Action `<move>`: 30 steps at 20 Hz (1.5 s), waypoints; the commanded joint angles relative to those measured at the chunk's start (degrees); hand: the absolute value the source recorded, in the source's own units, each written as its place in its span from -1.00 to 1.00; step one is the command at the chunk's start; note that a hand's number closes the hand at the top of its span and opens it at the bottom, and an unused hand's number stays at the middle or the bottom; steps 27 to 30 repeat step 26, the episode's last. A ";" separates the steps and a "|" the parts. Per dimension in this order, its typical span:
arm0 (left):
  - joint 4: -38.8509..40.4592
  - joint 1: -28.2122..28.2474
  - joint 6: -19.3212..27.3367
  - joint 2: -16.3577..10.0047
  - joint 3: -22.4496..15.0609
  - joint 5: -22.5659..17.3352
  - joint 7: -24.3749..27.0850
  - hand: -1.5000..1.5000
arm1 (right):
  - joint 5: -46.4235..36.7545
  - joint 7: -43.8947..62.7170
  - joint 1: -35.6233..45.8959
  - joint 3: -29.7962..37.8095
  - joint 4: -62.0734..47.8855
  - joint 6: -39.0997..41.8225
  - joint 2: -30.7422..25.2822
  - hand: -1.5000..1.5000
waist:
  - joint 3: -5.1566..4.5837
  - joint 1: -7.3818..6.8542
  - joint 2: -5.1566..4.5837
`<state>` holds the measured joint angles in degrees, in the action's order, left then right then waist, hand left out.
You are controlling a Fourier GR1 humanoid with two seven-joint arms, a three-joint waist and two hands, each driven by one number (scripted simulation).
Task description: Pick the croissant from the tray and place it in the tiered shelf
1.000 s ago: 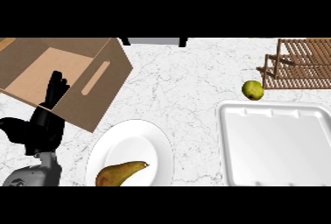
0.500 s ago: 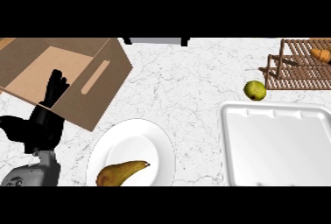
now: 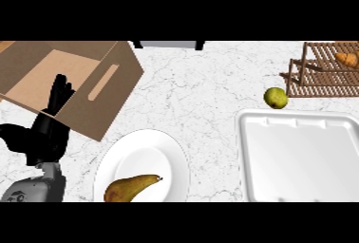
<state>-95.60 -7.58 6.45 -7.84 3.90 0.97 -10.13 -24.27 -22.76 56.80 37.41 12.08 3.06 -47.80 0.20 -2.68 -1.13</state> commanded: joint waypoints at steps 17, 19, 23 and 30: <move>-3.15 1.27 -0.81 -0.76 1.13 -1.22 -1.67 0.00 | 9.56 6.62 -12.31 9.99 -4.38 14.50 -22.52 -1.00 | 0.23 0.93 0.18; -1.17 1.63 -0.01 0.55 -0.21 0.50 0.93 0.00 | 10.79 2.22 -15.94 11.12 -4.60 14.92 -20.47 -1.00 | 0.25 1.33 0.13; -1.15 1.56 0.22 0.47 0.62 -0.04 0.32 0.00 | 11.71 0.78 -19.38 11.83 -4.71 19.32 -21.97 -1.00 | 0.27 1.34 0.23; -0.80 1.82 0.52 0.27 0.78 0.60 0.87 0.00 | 12.72 -1.07 -21.74 12.68 -4.49 21.39 -22.32 -1.00 | 0.27 1.39 0.30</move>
